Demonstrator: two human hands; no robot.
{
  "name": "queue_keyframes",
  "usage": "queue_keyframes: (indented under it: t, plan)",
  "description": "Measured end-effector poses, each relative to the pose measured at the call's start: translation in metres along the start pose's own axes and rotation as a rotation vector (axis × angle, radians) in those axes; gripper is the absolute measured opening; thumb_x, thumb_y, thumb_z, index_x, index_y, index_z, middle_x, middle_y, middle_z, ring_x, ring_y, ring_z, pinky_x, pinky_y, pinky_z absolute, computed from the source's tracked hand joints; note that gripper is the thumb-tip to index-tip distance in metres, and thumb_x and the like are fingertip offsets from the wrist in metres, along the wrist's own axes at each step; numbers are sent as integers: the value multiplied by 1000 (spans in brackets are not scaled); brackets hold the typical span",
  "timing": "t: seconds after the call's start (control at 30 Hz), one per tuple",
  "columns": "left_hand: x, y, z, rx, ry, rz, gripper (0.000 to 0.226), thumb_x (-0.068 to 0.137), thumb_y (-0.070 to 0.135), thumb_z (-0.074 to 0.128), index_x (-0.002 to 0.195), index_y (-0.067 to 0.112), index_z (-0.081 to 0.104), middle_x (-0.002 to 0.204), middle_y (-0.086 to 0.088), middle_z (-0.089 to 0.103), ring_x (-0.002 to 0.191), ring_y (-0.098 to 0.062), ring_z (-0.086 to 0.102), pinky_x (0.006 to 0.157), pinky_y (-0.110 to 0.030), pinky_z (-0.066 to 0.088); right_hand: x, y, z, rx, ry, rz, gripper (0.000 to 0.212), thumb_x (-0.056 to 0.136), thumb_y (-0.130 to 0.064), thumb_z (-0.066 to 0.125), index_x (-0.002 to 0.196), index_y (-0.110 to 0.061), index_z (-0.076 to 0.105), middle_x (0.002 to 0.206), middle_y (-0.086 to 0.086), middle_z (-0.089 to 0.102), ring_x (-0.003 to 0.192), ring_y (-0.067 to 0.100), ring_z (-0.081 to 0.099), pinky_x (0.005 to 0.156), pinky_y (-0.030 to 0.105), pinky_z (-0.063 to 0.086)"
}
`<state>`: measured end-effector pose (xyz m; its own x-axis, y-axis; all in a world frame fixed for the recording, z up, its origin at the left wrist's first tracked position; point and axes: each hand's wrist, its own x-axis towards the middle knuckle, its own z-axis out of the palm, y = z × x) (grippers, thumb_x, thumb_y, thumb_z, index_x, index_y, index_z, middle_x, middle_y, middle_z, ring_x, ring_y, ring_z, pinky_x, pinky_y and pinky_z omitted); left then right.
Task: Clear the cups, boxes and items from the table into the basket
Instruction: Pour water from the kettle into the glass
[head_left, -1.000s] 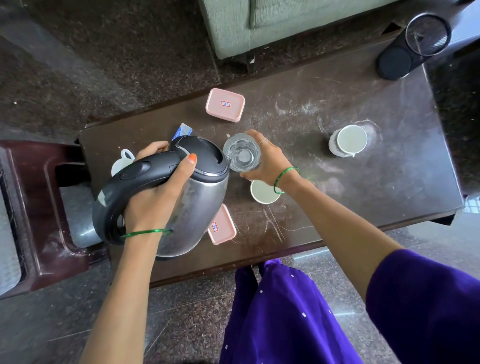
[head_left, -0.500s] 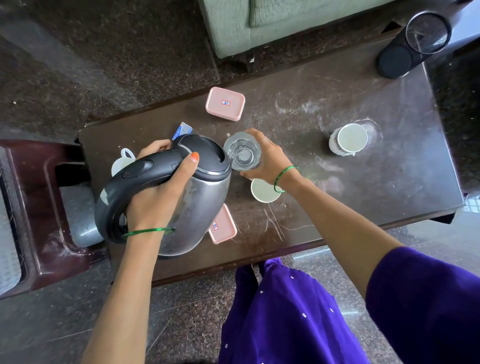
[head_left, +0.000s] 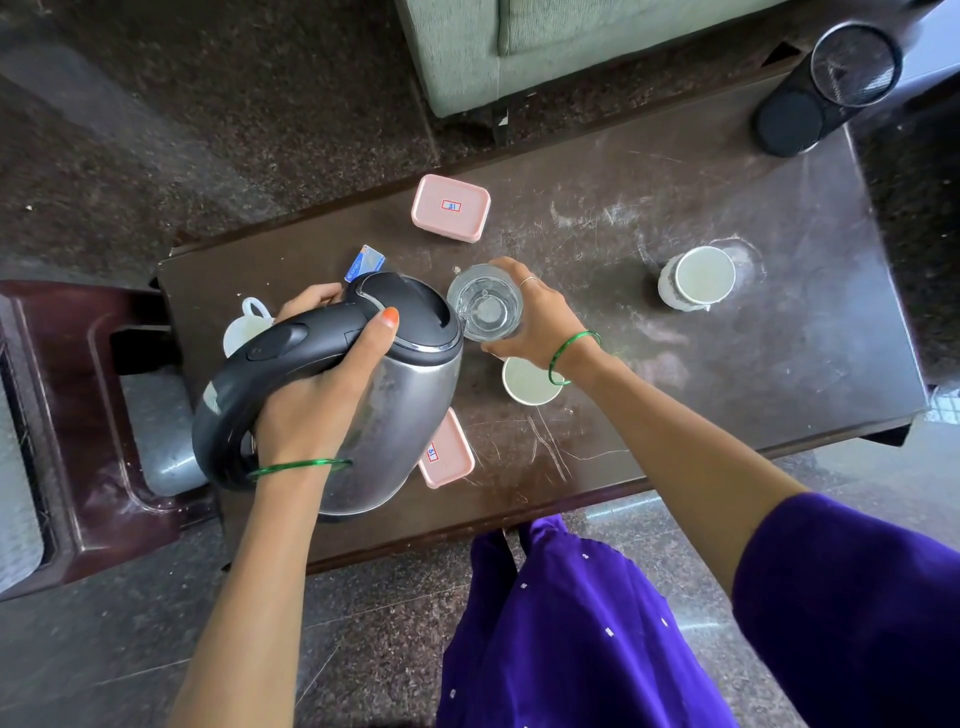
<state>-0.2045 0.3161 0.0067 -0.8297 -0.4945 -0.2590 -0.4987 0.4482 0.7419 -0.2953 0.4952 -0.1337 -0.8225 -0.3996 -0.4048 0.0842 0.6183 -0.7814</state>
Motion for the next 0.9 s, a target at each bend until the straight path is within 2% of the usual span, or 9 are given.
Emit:
queue_keyframes:
  t: [0.33, 0.47, 0.7, 0.8, 0.9]
  plan:
    - [1, -1, 0, 11, -18, 0, 34, 88, 33, 65, 117, 16, 60, 93, 28, 56, 86, 31, 47, 73, 13, 26, 0, 0, 0, 0, 1, -3, 87, 60, -15, 84, 133, -21, 38, 125, 1, 58, 109, 21, 56, 89, 19, 36]
    - [-1, -1, 0, 20, -19, -22, 29, 88, 36, 65, 114, 23, 59, 86, 42, 55, 81, 34, 45, 68, 13, 26, 0, 0, 0, -3, -4, -1, 88, 60, -15, 84, 134, -20, 38, 126, 2, 58, 111, 23, 55, 90, 20, 36]
    - [4, 3, 0, 55, -42, -26, 35, 87, 36, 65, 117, 19, 59, 109, 14, 61, 84, 26, 49, 71, 11, 28, 0, 1, 0, -7, -2, 6, 90, 60, -15, 84, 135, -21, 37, 125, 2, 58, 111, 23, 55, 90, 20, 34]
    - [4, 2, -1, 53, -39, -47, 37, 87, 37, 66, 119, 21, 59, 112, 14, 61, 83, 28, 49, 70, 11, 28, 0, 1, 0, -9, -1, 12, 90, 60, -16, 84, 135, -22, 37, 125, 1, 58, 110, 21, 55, 89, 17, 34]
    - [3, 3, -2, 67, -26, -66, 29, 87, 40, 66, 113, 28, 58, 99, 23, 61, 77, 34, 46, 65, 13, 26, 1, 2, 1, -9, -5, 17, 91, 59, -15, 84, 136, -22, 36, 126, 2, 58, 111, 23, 55, 91, 20, 36]
